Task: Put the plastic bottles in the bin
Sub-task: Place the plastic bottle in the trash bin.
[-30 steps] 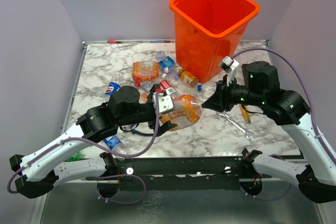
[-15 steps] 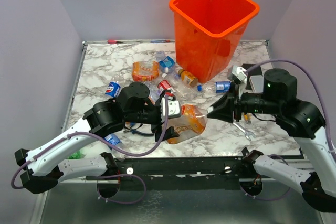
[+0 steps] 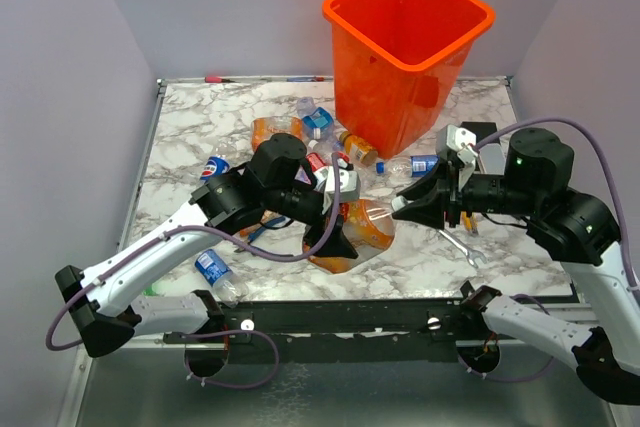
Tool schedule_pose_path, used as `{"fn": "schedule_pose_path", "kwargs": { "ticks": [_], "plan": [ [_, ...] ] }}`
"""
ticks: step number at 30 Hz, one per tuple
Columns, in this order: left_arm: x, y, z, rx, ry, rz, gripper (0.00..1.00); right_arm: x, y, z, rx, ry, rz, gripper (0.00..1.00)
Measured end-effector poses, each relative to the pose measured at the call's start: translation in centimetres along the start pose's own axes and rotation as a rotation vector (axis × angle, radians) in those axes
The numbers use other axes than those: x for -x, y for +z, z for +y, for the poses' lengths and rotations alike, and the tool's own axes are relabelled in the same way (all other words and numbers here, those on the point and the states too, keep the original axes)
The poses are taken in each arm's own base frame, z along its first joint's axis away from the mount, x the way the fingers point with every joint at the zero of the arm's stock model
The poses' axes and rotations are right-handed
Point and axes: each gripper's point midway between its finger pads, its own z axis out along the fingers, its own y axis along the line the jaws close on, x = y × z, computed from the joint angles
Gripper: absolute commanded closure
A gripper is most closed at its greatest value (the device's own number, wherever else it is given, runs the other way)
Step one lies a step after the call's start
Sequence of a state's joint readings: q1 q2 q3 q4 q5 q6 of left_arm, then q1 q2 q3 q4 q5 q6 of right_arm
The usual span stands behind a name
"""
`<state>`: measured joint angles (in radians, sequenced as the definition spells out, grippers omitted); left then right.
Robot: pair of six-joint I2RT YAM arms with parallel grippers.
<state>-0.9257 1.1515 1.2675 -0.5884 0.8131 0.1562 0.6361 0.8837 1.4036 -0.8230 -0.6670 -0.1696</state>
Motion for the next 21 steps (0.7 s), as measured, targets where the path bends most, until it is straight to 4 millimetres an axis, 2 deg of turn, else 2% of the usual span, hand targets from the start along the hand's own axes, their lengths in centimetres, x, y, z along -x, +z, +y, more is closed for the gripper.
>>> {"fn": "schedule_pose_path", "kwargs": {
  "ticks": [3,5,6,7,9,15,21],
  "plan": [
    [-0.4,0.4,0.0,-0.026,-0.028,0.008,0.59,0.0,0.3,-0.1,0.006,-0.003,0.005,0.97],
    [-0.4,0.5,0.0,-0.031,-0.034,0.005,0.69,0.1,0.2,0.0,0.007,-0.006,0.002,0.72],
    [-0.3,0.4,-0.1,-0.035,-0.032,0.001,0.71,0.2,0.1,0.0,0.007,-0.007,-0.003,0.53],
    [-0.2,0.5,0.0,-0.035,-0.029,-0.003,0.73,0.4,0.1,0.1,0.006,-0.006,-0.008,0.39],
    [0.0,0.5,-0.1,-0.036,-0.026,-0.009,0.76,0.8,-0.1,0.3,0.003,0.001,-0.027,0.03],
    [0.7,-0.1,-0.4,-0.008,-0.016,-0.065,0.80,2.7,-1.2,0.6,-0.057,0.065,-0.164,0.00],
    [3.6,-1.6,-0.7,0.082,0.015,-0.318,0.83,3.1,-2.7,-0.3,-0.179,0.254,-0.457,0.00]
  ]
}}
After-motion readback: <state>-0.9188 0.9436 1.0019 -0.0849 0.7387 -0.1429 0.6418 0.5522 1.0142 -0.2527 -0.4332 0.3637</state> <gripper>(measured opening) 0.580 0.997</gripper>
